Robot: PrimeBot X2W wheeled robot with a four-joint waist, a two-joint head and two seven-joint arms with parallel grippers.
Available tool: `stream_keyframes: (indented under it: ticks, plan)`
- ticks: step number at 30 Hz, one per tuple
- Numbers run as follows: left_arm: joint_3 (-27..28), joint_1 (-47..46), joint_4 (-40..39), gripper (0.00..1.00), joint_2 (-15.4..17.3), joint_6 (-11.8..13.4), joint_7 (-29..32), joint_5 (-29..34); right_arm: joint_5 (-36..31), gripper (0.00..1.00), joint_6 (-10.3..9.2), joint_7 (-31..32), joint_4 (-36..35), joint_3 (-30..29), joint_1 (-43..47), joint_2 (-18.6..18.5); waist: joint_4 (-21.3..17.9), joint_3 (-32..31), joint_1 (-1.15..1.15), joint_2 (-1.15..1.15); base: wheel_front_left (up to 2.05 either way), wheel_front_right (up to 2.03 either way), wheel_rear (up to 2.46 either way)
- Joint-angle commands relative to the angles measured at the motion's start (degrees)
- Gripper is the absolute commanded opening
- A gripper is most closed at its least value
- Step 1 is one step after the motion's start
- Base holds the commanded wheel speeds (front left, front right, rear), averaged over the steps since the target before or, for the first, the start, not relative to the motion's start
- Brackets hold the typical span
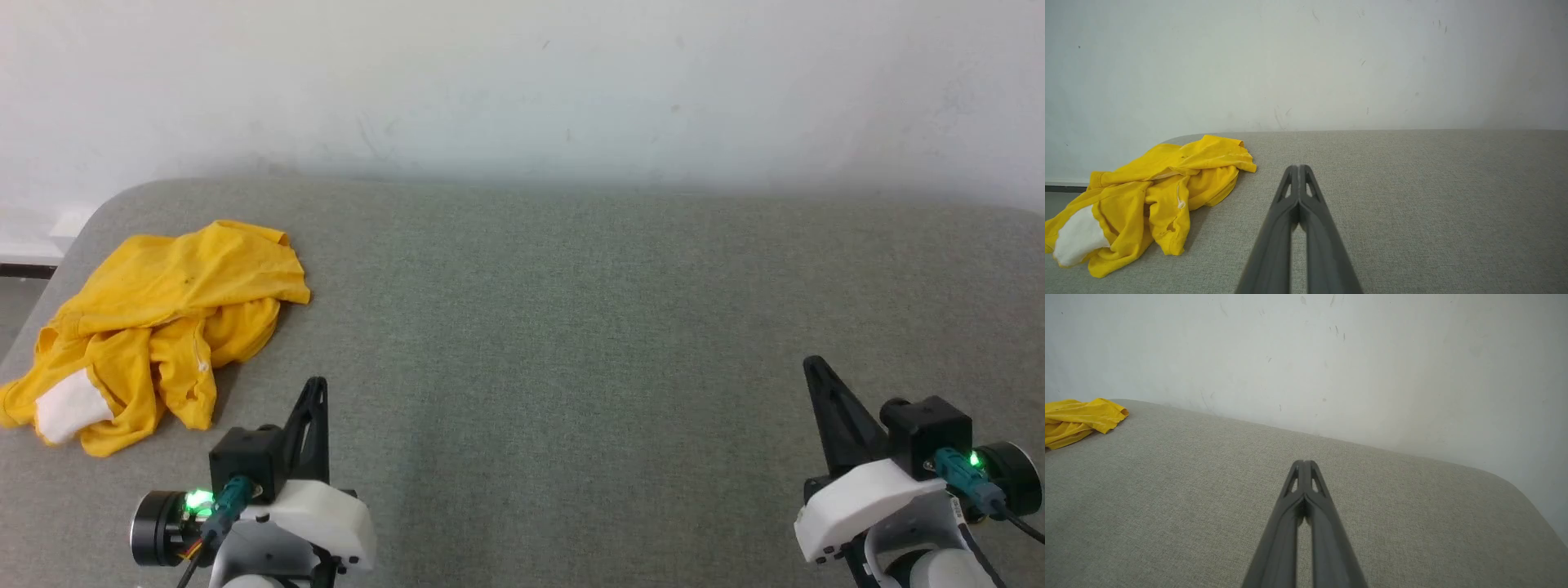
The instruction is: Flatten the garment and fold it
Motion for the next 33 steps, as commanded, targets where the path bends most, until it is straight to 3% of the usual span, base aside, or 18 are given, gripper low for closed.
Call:
stream_keyframes:
  ticks: [1,10,11,33]
  plan:
    - [0.23,-0.73,0.15,0.00,-0.30,-0.09,0.01,0.37,-0.36,0.00,-0.06,0.03,-0.34,-0.04,-0.41,0.23,0.00,0.00,0.00,0.00,0.00,0.00,0.00]
    - [0.23,-0.73,0.15,0.00,-0.30,-0.09,0.01,0.37,-0.36,0.00,-0.06,0.03,-0.34,-0.04,-0.41,0.23,0.00,0.00,0.00,0.00,0.00,0.00,0.00]
    - [0.00,0.00,0.00,1.00,0.00,0.00,-0.01,0.00,0.01,1.00,0.00,-0.01,0.00,-0.01,0.00,0.00,0.00,0.00,0.00,0.00,0.00,0.00,0.00]
    - [-0.54,0.66,-0.62,1.00,-0.03,0.59,-2.21,-1.11,1.89,1.00,-0.01,-2.21,0.89,-2.84,-0.04,-0.02,0.28,0.44,0.00,0.00,0.00,0.00,0.00]
